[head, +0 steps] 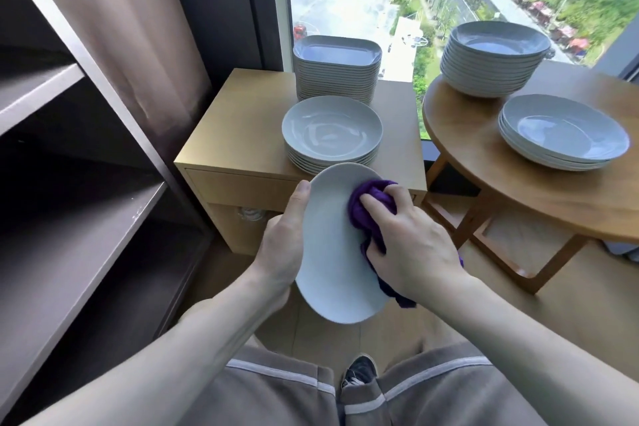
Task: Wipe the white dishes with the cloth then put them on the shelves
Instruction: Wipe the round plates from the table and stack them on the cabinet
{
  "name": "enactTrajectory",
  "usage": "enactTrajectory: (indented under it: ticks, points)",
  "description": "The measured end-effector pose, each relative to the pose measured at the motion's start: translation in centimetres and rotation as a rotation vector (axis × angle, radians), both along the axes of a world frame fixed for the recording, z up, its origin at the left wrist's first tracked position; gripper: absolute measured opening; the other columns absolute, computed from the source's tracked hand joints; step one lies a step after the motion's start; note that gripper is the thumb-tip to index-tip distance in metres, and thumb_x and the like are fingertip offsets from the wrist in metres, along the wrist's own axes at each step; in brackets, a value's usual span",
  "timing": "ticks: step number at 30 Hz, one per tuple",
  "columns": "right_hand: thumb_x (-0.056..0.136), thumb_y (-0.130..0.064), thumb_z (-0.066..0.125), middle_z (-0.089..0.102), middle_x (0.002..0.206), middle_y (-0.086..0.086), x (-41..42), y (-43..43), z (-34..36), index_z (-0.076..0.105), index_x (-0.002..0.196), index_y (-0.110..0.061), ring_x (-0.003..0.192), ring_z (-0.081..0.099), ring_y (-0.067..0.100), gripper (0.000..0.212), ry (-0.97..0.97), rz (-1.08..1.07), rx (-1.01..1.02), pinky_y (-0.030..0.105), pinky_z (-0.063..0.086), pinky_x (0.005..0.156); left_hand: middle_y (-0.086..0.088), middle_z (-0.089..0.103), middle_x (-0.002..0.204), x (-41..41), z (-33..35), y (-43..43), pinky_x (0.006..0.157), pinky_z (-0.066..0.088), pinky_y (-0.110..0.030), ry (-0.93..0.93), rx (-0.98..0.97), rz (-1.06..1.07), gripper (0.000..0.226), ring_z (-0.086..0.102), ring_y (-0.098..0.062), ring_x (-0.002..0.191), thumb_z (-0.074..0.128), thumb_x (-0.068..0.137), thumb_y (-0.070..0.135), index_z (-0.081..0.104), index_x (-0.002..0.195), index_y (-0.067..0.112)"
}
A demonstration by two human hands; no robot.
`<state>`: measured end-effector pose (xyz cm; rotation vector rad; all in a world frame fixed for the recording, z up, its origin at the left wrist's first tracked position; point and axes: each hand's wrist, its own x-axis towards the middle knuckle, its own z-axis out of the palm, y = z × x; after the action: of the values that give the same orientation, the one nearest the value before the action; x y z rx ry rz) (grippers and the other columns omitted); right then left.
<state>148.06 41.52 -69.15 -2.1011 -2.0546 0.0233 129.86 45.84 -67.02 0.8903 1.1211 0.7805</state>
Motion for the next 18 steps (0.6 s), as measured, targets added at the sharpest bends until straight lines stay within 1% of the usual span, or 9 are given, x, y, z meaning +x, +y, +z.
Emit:
enactTrajectory:
  ticks: [4,7,9,11,12,14,16,18]
  points:
    - [0.089,-0.041,0.058,0.036,0.134,0.002,-0.4,-0.5,-0.1,0.041,0.136,-0.030,0.089,0.058,0.026,0.051,0.006,0.059,-0.096,0.032,0.045,0.067,-0.008,0.079,0.115,-0.6,0.6,0.9,0.106,0.053,-0.056,0.002,0.028,0.060,0.062,0.075,-0.029,0.108,0.046,0.100,0.067,0.077,0.118,0.017]
    - [0.090,-0.039,0.058,0.039,0.131,0.002,-2.1,-1.8,-0.1,0.045,0.132,-0.029,0.091,0.059,0.026,0.045,0.020,0.170,-0.133,0.031,0.046,0.071,-0.011,0.078,0.117,-1.0,1.1,1.4,0.106,0.052,-0.060,-0.003,0.045,0.124,0.066,0.073,-0.033,0.110,0.048,0.098,0.070,0.075,0.121,0.015]
    - [0.090,-0.035,0.058,0.040,0.130,0.004,-3.8,-3.0,-0.2,0.045,0.130,-0.028,0.092,0.058,0.027,0.043,0.041,0.293,-0.165,0.033,0.050,0.073,-0.014,0.076,0.119,-1.1,1.2,1.6,0.106,0.051,-0.063,-0.014,0.043,0.141,0.075,0.072,-0.037,0.113,0.054,0.088,0.075,0.074,0.123,0.011]
    - [0.090,-0.035,0.058,0.040,0.133,0.004,-5.1,-4.0,0.0,0.044,0.132,-0.029,0.095,0.058,0.028,0.044,0.087,0.387,-0.185,0.035,0.055,0.075,-0.017,0.075,0.121,-1.0,1.0,1.6,0.107,0.050,-0.063,-0.020,0.030,0.131,0.080,0.071,-0.039,0.114,0.056,0.080,0.074,0.073,0.123,0.009]
    - [0.090,-0.036,0.058,0.040,0.134,0.003,-5.3,-4.2,0.3,0.044,0.133,-0.030,0.095,0.058,0.028,0.046,0.111,0.412,-0.178,0.035,0.056,0.075,-0.018,0.075,0.121,-0.9,0.8,1.4,0.108,0.050,-0.062,-0.027,0.023,0.124,0.079,0.071,-0.039,0.115,0.056,0.081,0.073,0.073,0.123,0.009]
    - [0.090,-0.037,0.058,0.041,0.137,0.003,-5.2,-4.1,1.1,0.045,0.135,-0.031,0.096,0.059,0.028,0.048,0.131,0.437,-0.128,0.036,0.057,0.076,-0.020,0.074,0.122,-0.5,0.3,1.0,0.110,0.048,-0.061,-0.047,0.013,0.105,0.073,0.069,-0.041,0.117,0.056,0.089,0.070,0.073,0.124,0.008]
    - [0.091,-0.035,0.057,0.042,0.139,0.006,-4.8,-3.8,1.9,0.048,0.137,-0.029,0.098,0.060,0.029,0.048,0.130,0.435,-0.063,0.041,0.058,0.075,-0.022,0.074,0.120,0.0,-0.2,0.6,0.110,0.049,-0.058,-0.058,-0.008,0.094,0.067,0.069,-0.041,0.117,0.054,0.097,0.066,0.075,0.121,0.007]
    - [0.090,-0.032,0.058,0.048,0.138,0.010,-4.5,-3.4,2.4,0.055,0.136,-0.025,0.097,0.061,0.032,0.046,0.143,0.403,0.022,0.044,0.058,0.073,-0.022,0.076,0.113,0.3,-0.6,0.2,0.101,0.057,-0.049,-0.038,-0.027,0.049,0.066,0.073,-0.038,0.109,0.054,0.096,0.066,0.079,0.112,0.006]
